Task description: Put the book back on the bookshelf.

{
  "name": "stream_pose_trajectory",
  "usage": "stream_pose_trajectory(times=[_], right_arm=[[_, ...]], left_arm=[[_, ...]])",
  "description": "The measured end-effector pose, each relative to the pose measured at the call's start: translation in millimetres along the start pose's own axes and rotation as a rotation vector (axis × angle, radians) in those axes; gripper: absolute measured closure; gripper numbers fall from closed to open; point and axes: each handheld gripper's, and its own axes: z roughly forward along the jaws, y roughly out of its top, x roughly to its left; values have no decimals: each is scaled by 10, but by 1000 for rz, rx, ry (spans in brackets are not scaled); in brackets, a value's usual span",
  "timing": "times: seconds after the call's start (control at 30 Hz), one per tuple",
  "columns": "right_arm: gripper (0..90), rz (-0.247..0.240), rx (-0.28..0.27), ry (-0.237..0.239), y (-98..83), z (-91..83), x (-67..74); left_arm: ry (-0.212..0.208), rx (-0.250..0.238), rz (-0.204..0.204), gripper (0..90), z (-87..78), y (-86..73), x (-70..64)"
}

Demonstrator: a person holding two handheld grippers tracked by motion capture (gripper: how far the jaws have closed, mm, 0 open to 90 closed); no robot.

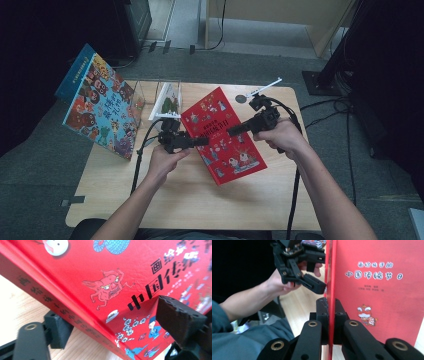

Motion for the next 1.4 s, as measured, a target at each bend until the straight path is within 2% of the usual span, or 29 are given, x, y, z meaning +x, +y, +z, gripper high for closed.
stream_pose_trajectory(times=[0.03,0.07,0.1,0.13,0.17,0.23,0.3,0.4,0.43,0.6,0.63,0.73,0.77,0.83,0.93,1.0,1.1,1.23,1.4], right_arm=[[888,-5,-7,21,-17,-1,-19],[888,-15,-11,37,-34,4,-31],[888,-29,-11,48,-48,12,-40],[888,-58,-10,52,-62,27,-41],[888,-76,-23,53,-75,26,-49],[885,-116,-61,68,-97,17,-55],[864,-165,-76,69,-103,11,-46],[756,-199,-82,-26,-87,11,-38],[740,-205,-81,-45,-82,21,-42],[641,-246,-99,-82,-75,26,-40],[619,-253,-98,-95,-74,31,-41],[597,-276,-86,-115,-84,59,-42],[595,-275,-89,-128,-91,68,-46],[588,-258,-93,-124,-108,89,-76],[592,-228,-105,-162,-132,113,-110],[579,-239,-97,-199,-143,171,-115],[564,-236,-90,-248,-133,243,-116],[562,-254,-86,-273,-145,317,-114],[554,-230,-90,-270,-180,404,-168]], left_arm=[[-23,-3,-14,243,-26,8,1],[-70,-12,-70,274,-58,24,25],[-102,-40,-108,302,-102,38,46],[-130,-89,-110,348,-179,52,67],[-149,-111,-101,416,-229,64,73],[-152,-116,-26,494,-328,111,39],[-148,-83,26,540,-400,160,4],[-103,-43,145,634,-491,207,-105],[-106,-35,163,659,-517,218,-132],[-85,0,306,750,-596,266,-308],[-68,7,343,765,-608,275,-352],[-7,44,413,769,-626,294,-446],[12,57,437,770,-632,294,-466],[43,72,472,774,-638,275,-495],[76,96,497,785,-624,249,-503],[92,116,492,785,-597,260,-493],[115,135,511,784,-585,256,-474],[129,167,492,774,-573,258,-447],[149,196,481,769,-551,264,-441]])
